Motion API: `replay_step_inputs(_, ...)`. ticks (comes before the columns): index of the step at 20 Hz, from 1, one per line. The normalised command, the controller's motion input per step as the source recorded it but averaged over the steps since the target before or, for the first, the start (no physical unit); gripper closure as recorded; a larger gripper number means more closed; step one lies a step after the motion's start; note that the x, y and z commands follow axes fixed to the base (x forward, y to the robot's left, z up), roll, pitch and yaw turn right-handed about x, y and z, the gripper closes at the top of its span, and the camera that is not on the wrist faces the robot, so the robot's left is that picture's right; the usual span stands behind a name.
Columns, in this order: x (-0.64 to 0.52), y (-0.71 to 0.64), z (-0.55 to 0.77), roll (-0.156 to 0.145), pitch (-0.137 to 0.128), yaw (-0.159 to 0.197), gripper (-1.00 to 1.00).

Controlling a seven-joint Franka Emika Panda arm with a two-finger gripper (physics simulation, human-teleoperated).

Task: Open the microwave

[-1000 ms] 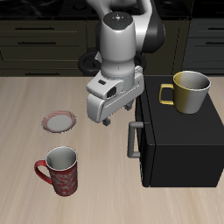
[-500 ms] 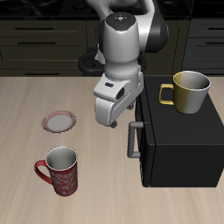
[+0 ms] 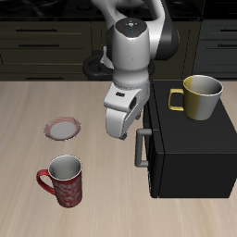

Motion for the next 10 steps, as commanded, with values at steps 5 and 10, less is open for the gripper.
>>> replay_step_inputs(5,0.03,0.10,-0.08,-0.002,-0.031,0.078,-1.00)
replay_step_inputs(10,0.02,0.11,-0.03,-0.009,-0.045,0.055,-1.00)
